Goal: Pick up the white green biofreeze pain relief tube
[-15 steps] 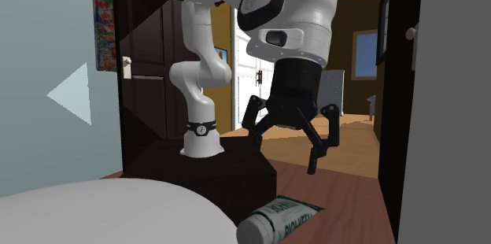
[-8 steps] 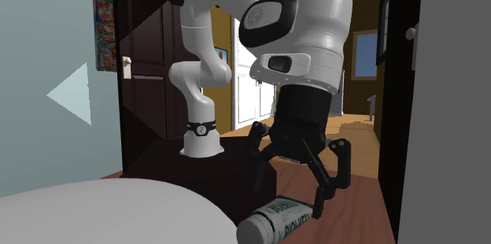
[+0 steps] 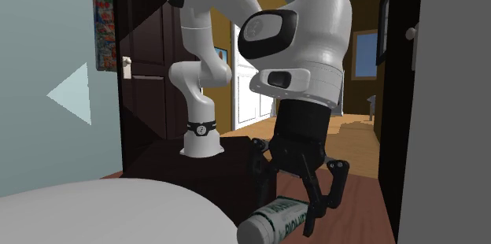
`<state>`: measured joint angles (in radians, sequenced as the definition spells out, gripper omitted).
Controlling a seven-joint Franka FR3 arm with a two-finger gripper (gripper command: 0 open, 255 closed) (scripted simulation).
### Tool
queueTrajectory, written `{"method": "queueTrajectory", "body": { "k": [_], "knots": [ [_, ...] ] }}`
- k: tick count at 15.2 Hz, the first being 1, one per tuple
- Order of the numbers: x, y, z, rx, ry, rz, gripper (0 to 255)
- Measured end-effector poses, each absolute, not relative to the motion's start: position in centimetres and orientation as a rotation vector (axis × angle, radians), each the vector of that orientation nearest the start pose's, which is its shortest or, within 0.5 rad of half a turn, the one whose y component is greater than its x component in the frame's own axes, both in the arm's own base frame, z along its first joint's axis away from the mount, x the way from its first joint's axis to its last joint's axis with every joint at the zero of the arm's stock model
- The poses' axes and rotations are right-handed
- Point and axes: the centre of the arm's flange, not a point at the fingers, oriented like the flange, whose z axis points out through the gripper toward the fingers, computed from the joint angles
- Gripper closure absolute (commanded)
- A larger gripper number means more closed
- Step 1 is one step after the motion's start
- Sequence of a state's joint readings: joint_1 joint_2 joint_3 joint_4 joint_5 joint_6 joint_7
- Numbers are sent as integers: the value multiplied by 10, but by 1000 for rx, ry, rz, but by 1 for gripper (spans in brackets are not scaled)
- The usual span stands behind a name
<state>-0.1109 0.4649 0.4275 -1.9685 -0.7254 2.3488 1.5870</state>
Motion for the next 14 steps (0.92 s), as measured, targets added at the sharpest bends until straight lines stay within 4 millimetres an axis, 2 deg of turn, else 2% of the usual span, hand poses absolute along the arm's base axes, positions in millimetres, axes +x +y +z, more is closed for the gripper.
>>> {"method": "queueTrajectory", "body": {
  "k": [7, 14],
  "knots": [
    [588, 172, 251, -3049, 1265, -428, 255],
    [588, 172, 283, -3048, 1265, -429, 255]
  ]
}}
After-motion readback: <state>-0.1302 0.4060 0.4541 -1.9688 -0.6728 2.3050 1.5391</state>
